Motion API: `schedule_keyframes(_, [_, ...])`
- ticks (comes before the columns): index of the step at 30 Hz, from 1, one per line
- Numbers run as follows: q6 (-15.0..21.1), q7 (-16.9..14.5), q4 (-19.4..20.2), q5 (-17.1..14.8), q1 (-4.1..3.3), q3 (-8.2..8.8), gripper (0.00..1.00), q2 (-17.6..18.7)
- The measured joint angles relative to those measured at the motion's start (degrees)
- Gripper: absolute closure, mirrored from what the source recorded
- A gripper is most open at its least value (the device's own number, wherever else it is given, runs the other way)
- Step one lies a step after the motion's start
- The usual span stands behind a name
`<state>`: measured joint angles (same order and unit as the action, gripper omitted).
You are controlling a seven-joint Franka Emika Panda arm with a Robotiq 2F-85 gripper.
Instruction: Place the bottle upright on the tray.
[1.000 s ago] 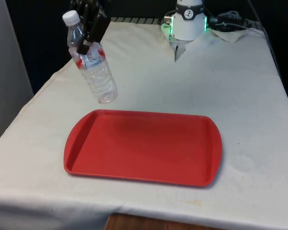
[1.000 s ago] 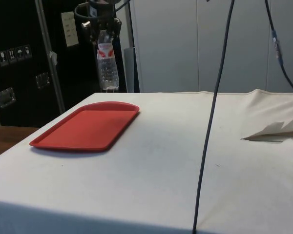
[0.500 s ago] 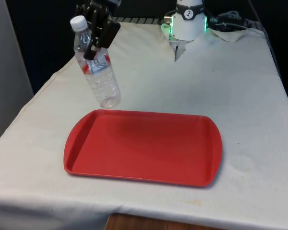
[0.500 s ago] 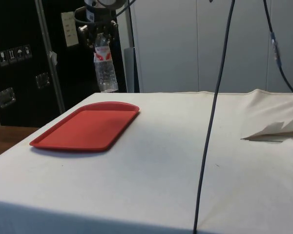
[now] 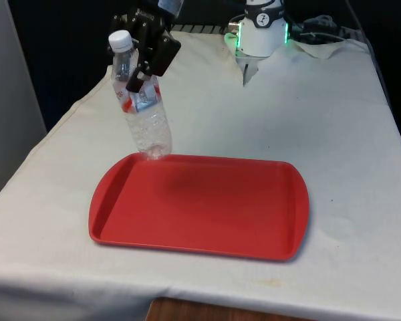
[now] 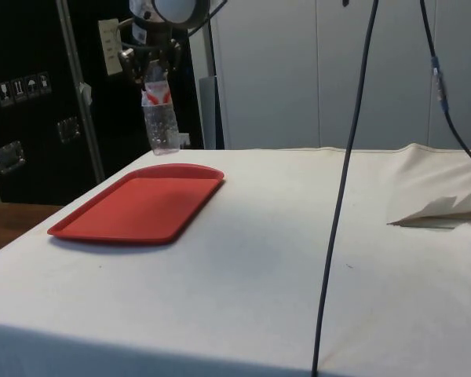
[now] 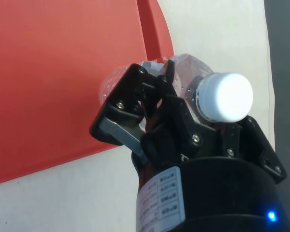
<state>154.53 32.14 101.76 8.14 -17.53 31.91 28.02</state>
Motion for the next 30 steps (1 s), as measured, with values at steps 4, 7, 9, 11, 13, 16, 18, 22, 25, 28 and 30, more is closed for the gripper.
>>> schedule_keyframes(4, [1.6, 0.1, 0.5, 0.5, 0.0, -0.23, 0.69, 0.1])
schedule_keyframes(7, [2.8, 0.1, 0.6, 1.1, 0.0, -0.46, 0.69, 0.3])
schedule_keyframes(9, [3.8, 0.1, 0.7, 1.5, 0.0, -0.74, 0.69, 0.7])
schedule_keyframes(11, [4.6, 0.1, 0.7, 1.9, 0.0, -0.92, 0.69, 0.9])
schedule_keyframes(13, [5.1, 0.1, 0.8, 2.1, 0.0, -1.03, 0.69, 1.0])
schedule_keyframes(16, [6.4, 0.1, 1.0, 2.5, 0.0, -1.38, 0.69, 1.3])
schedule_keyframes(18, [7.1, 0.1, 1.1, 2.8, 0.0, -1.55, 0.69, 1.5])
schedule_keyframes(22, [8.1, 0.1, 1.1, 3.4, 0.0, -1.83, 0.69, 1.8])
schedule_keyframes(25, [9.7, 0.1, 1.1, 4.0, -0.06, -2.23, 0.69, 2.3])
schedule_keyframes(28, [10.6, 0.2, 1.1, 4.5, -0.06, -2.52, 0.69, 2.6])
schedule_keyframes(30, [10.9, 0.2, 1.1, 4.7, -0.06, -2.58, 0.69, 2.8])
